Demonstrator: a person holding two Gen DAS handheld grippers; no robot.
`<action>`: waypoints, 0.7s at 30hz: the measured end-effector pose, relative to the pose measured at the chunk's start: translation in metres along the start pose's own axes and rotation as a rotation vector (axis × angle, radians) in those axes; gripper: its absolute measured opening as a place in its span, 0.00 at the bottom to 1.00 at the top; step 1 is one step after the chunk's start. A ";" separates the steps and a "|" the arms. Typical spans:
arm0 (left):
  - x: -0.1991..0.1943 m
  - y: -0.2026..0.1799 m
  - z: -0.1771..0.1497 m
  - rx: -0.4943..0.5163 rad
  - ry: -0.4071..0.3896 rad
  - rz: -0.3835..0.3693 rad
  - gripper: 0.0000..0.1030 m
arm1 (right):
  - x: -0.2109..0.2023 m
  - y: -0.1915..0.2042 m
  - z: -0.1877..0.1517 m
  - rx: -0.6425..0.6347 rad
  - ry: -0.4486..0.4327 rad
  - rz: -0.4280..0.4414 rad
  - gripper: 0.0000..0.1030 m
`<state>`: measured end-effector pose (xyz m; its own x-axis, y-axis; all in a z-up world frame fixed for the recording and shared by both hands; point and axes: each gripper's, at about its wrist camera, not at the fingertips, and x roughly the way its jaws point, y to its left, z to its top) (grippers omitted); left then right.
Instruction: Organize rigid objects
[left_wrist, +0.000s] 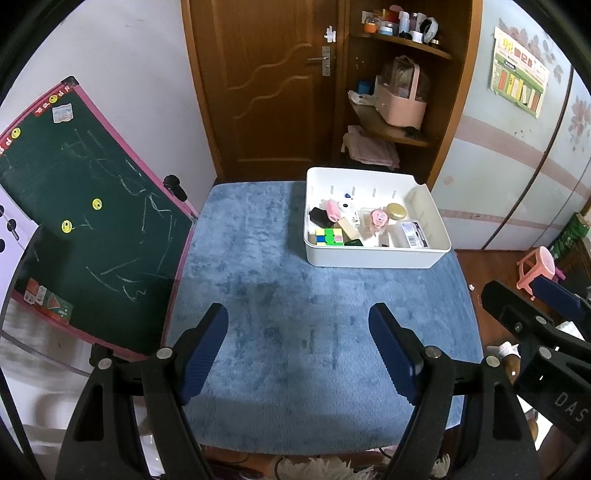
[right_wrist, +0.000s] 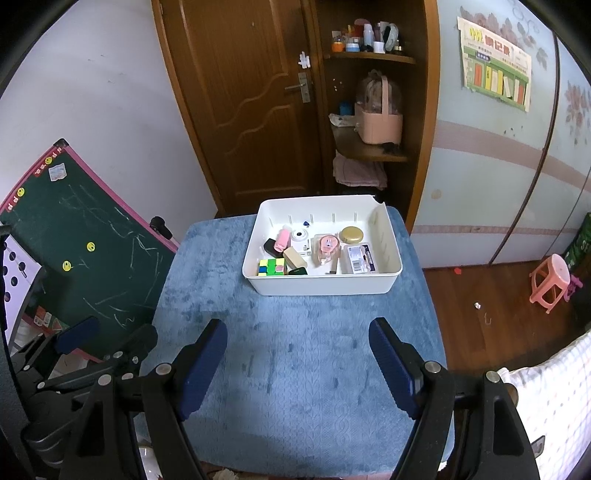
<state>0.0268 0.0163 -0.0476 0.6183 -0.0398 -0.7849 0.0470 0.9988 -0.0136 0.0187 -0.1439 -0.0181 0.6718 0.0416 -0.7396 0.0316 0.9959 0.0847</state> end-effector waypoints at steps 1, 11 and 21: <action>0.001 0.000 0.000 0.002 0.001 -0.002 0.79 | 0.000 0.000 0.000 -0.001 -0.001 0.000 0.77; 0.006 0.001 0.002 0.017 0.015 -0.018 0.79 | 0.006 0.002 -0.002 0.006 0.014 -0.004 0.77; 0.009 0.004 0.004 0.023 0.028 -0.027 0.79 | 0.010 0.003 -0.003 0.018 0.026 -0.005 0.77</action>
<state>0.0357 0.0197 -0.0526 0.5946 -0.0653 -0.8014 0.0814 0.9965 -0.0208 0.0233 -0.1405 -0.0274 0.6520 0.0394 -0.7572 0.0485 0.9944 0.0934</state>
